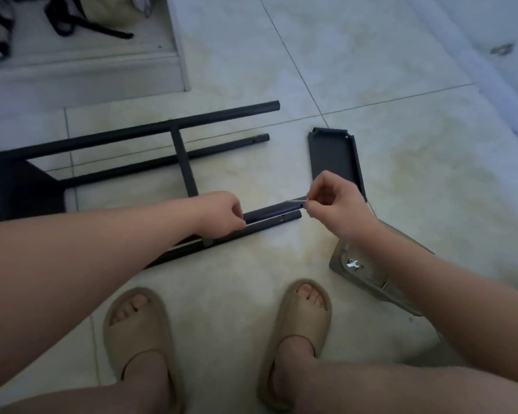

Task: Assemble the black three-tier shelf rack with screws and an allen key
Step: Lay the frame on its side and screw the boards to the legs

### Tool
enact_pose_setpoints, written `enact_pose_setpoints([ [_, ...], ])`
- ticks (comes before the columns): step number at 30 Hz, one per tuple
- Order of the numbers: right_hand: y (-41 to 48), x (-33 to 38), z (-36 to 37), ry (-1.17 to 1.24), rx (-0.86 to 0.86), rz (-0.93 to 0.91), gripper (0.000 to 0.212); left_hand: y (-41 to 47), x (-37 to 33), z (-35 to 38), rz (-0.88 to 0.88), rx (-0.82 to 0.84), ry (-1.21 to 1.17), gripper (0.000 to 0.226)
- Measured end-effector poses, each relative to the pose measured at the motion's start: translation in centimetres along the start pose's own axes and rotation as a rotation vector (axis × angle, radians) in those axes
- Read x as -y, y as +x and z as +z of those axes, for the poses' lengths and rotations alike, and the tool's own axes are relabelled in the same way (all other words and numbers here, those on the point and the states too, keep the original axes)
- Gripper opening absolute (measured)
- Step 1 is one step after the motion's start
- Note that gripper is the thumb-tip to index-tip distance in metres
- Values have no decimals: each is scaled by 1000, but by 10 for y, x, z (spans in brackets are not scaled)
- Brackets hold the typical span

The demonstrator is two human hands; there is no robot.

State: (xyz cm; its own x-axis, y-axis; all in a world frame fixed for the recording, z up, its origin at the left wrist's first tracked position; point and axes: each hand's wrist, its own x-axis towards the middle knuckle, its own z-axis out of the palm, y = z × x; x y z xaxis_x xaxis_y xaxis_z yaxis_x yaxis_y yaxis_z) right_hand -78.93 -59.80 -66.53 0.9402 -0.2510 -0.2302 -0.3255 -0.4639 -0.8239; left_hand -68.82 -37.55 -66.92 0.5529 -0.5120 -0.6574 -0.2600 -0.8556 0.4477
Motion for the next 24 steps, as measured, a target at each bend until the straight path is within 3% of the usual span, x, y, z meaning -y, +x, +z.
enact_pose_setpoints([
  [5, 11, 27, 59, -15, 202, -35, 27, -9, 65, -15, -92, -96, -186, 11],
  [12, 23, 17, 121, 115, 315, 25, 23, 17, 127, 1, -202, -205, -428, 20],
  [18, 25, -5, 149, 211, 309, -2, 21, 44, 136, 7, -234, -39, -605, 43],
  [24, 19, -22, 159, 270, 327, -46, 24, 45, 143, 22, -181, 18, -599, 48],
])
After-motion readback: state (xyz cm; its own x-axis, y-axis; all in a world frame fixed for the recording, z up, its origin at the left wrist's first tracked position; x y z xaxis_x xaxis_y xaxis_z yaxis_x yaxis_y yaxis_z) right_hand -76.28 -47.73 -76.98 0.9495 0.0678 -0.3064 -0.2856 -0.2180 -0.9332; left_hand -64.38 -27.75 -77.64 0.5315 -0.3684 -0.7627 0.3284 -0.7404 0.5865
